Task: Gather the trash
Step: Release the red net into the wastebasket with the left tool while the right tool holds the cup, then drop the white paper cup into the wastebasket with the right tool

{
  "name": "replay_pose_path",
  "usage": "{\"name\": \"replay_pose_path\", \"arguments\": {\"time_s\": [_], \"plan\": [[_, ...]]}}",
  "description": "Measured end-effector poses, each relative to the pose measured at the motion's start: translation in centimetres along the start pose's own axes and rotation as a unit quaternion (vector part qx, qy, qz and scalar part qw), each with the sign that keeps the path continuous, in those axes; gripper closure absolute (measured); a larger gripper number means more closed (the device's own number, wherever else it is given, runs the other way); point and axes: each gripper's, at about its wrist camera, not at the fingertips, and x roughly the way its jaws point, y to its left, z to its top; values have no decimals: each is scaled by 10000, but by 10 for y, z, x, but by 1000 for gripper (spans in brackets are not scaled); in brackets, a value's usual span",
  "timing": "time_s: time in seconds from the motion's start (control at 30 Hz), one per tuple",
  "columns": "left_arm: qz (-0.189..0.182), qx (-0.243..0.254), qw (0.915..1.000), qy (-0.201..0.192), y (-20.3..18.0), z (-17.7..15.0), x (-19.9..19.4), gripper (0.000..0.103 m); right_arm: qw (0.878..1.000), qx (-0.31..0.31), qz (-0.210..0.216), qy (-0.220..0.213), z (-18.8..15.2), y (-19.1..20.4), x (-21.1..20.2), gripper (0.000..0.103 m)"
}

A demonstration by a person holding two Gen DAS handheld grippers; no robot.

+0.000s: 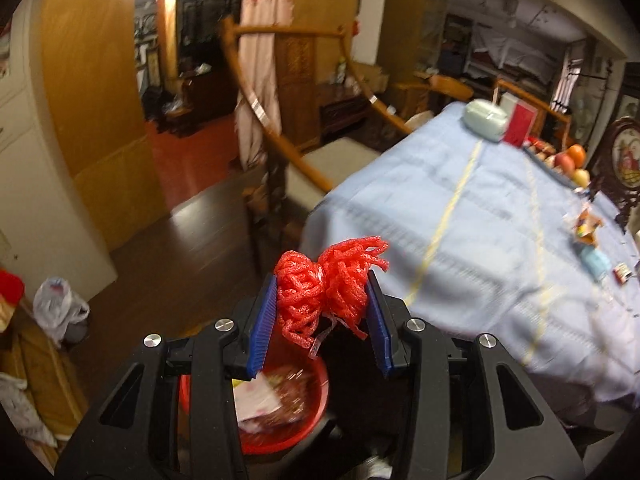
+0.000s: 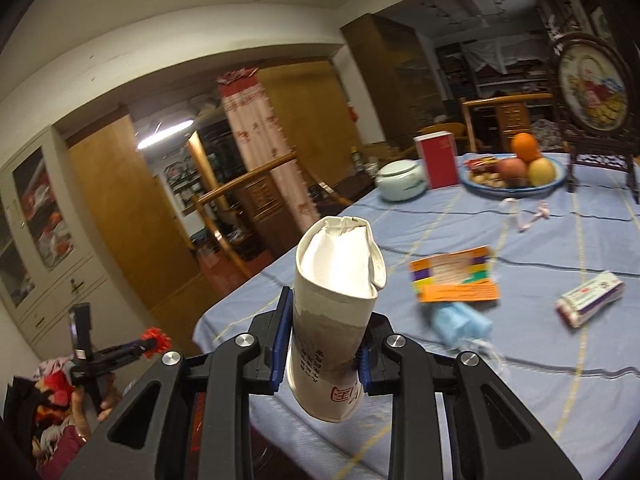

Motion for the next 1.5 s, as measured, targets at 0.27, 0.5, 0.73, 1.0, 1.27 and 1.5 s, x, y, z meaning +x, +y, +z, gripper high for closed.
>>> {"name": "replay_pose_path", "arguments": {"time_s": [0.27,0.5,0.73,1.0,1.27,1.5], "plan": [[105,-349,9961,799,50,-43,59,57,9978,-362,319,450,-14,58,32,75],[279,-873,9880,1241,90,-74,103,27,9923,-609,555,928,-31,102,67,75],[469,-968,9903,876,109,-68,84,11,9841,-766,780,1401,-53,134,106,75],[1100,-1106,9870,377,137,-63,61,7,9637,-923,1270,2157,-88,179,155,75],[1173,-1505,9810,338,170,-70,56,7,9395,-1297,1687,2684,-119,241,202,75],[1438,-1572,9764,345,190,-83,59,7,9238,-1472,1868,3001,-143,282,244,74]]}}
